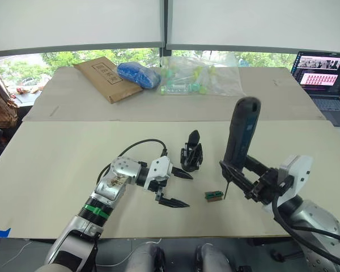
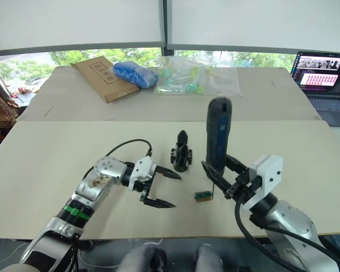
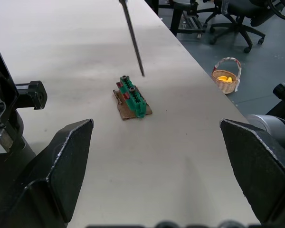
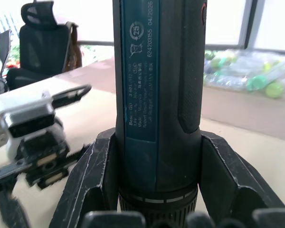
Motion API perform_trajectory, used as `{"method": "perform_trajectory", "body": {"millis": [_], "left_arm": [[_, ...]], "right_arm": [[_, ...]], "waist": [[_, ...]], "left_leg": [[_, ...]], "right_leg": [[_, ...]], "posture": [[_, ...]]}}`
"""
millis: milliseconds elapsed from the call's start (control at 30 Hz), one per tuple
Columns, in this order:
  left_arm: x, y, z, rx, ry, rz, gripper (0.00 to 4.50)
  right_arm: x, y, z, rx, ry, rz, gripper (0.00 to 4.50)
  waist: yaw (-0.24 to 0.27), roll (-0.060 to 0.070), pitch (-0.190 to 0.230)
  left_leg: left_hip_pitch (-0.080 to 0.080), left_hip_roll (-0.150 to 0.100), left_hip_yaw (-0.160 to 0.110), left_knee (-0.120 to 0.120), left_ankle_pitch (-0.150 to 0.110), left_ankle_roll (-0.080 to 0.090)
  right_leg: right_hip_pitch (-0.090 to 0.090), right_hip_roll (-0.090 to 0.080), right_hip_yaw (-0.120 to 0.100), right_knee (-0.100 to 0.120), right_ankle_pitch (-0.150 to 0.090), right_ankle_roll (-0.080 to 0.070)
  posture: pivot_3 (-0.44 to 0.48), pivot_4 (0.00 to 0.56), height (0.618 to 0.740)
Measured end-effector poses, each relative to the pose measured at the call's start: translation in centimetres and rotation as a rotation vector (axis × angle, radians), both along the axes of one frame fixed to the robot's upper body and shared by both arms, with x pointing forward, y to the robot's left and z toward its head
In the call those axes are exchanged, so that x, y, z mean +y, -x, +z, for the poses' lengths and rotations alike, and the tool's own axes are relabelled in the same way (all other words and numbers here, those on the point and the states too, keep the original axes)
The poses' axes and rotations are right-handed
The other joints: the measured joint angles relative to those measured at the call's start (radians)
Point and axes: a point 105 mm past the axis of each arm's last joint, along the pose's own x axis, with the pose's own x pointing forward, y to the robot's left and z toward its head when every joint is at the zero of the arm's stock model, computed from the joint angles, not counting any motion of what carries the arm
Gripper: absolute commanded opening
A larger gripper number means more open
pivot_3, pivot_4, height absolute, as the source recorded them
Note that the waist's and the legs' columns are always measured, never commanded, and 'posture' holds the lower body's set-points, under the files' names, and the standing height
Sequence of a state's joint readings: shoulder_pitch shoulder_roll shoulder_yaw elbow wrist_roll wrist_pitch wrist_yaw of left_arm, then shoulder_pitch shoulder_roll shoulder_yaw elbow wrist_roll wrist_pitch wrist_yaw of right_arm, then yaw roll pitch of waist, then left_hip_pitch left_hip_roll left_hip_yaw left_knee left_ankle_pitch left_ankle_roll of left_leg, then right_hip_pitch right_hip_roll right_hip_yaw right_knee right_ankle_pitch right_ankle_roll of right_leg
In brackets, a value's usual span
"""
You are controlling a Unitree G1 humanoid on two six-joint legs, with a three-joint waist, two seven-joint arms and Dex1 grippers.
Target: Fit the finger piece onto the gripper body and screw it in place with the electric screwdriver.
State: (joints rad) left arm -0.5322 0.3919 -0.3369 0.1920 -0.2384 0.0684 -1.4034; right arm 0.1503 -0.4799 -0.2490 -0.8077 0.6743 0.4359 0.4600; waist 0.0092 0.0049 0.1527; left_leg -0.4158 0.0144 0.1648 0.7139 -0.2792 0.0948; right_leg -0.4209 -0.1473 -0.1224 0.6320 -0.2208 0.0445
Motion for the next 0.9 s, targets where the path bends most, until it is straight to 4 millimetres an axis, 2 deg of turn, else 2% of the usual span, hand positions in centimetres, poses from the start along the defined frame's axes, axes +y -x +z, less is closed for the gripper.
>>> {"method": "perform_trajectory", "body": {"millis": [100,267,900], "left_arm": [[0.0,0.0,0.0,0.001,0.000,-0.002,4.50],[0.0,0.0,0.0,0.003,-0.002,-0.007,4.50],[0.0,0.0,0.0,0.000,-0.001,-0.003,4.50]], "right_arm": [[0.2,-0.2,1.0,-0.038,-0.011,-0.005,1.90],[0.8,-0.3,0.3,-0.016,-0.015,0.005,1.90],[0.5,-0.4,-0.2,0.007,-0.004,-0.018,1.90]], "waist": [[0.001,0.000,0.000],[0.001,0.000,0.000],[0.001,0.000,0.000]], "left_leg": [[0.000,0.000,0.000,0.000,0.000,0.000],[0.000,0.000,0.000,0.000,0.000,0.000],[0.000,0.000,0.000,0.000,0.000,0.000]], "right_leg": [[0.000,0.000,0.000,0.000,0.000,0.000],[0.000,0.000,0.000,0.000,0.000,0.000],[0.000,0.000,0.000,0.000,0.000,0.000]], "posture": [[0.000,0.150,0.732],[0.000,0.150,0.732],[0.000,0.150,0.732]]}}
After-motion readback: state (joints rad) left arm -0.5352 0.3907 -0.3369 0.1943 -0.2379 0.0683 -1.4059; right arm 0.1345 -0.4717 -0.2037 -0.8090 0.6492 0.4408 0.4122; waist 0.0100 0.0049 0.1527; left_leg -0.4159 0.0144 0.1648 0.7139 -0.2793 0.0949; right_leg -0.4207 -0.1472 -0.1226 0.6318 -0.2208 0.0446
